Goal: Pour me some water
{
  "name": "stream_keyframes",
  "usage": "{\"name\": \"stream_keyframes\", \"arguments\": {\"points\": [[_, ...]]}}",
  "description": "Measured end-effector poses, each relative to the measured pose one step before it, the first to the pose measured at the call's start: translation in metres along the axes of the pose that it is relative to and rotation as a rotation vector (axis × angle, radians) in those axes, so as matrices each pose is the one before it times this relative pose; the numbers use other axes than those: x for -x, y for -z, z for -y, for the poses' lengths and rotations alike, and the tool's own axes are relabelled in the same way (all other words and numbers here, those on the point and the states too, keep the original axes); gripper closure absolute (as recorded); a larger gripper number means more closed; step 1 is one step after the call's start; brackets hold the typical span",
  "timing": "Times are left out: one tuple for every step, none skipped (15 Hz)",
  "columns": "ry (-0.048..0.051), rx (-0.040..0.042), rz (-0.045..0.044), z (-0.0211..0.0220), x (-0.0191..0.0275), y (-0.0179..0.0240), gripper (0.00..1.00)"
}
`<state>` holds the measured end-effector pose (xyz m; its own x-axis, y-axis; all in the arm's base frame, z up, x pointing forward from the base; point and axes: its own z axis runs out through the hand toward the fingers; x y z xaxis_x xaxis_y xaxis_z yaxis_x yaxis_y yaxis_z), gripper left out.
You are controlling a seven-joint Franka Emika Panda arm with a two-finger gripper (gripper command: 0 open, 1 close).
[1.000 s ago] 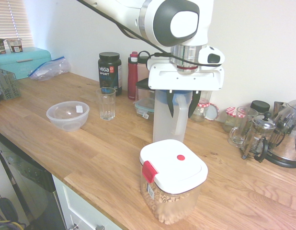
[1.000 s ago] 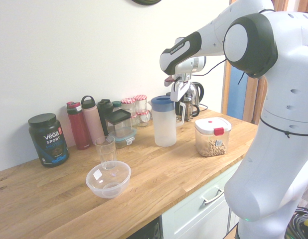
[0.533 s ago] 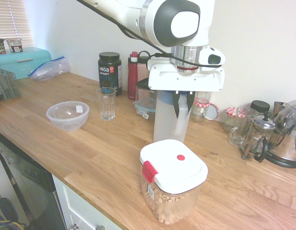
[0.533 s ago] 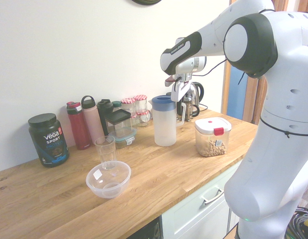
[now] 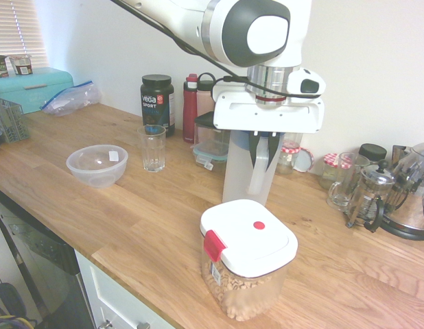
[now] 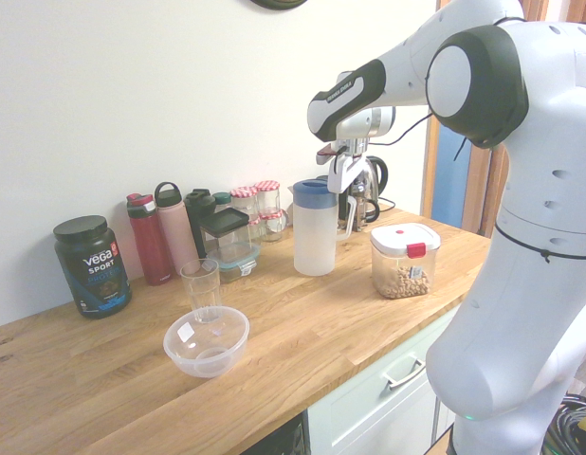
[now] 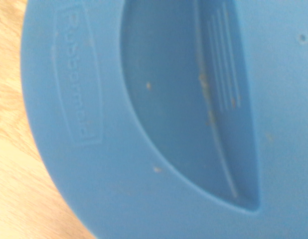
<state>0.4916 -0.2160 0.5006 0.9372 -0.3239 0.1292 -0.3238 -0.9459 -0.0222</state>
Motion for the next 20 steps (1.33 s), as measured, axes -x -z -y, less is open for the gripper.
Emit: {"name": "stream_keyframes", "arguments": {"points": [[-0.00188, -0.00102, -0.00197, -0.00127, 0.00110, 0.00300, 1.00], [-0.00149, -0.00149, -0.00317, -0.00112, 0.00144, 0.00426, 1.00], [-0.00022, -0.00123, -0.00207, -0.00076, 0.00184, 0.00474, 1.00], [0.00098, -0.00129, -0.00245, 0.00003, 0.00200, 0.00515, 1.00], [0.00160, -0.00120, -0.00563, 0.00038, 0.00169, 0.00546, 1.00], [0.00376, -0.00102, -0.00677, 0.00155, 0.00142, 0.00559, 1.00], [0.00675, -0.00060, -0.00357, 0.00301, 0.00160, 0.00509, 1.00], [0.01294, 0.00159, -0.00019, 0.00555, 0.00162, 0.00421, 1.00], [0.02185, 0.00388, 0.00155, 0.00917, 0.00197, 0.00487, 1.00], [0.02908, 0.00976, 0.00198, 0.01151, 0.00222, 0.00552, 1.00], [0.03215, 0.00879, 0.00008, 0.01347, 0.00236, 0.00647, 1.00], [0.03151, 0.00721, -0.00015, 0.01381, 0.00273, 0.00658, 1.00], [0.03321, 0.01160, -0.00081, 0.01511, 0.00312, 0.00726, 1.00], [0.02909, 0.00916, -0.00107, 0.01445, 0.00289, 0.00730, 1.00], [0.02693, 0.00756, -0.00090, 0.01468, 0.00276, 0.00676, 1.00], [0.02207, 0.00846, -0.00191, 0.01632, 0.00204, 0.00627, 1.00], [0.01771, 0.01238, 0.00008, 0.01501, 0.00138, 0.00483, 1.00], [0.01875, 0.01371, 0.00459, 0.01708, 0.00132, 0.00375, 1.00], [0.01583, 0.01620, 0.00637, 0.01742, 0.00087, 0.00230, 1.00], [0.01601, 0.02145, 0.00759, 0.01749, 0.00065, 0.00126, 1.00]]}}
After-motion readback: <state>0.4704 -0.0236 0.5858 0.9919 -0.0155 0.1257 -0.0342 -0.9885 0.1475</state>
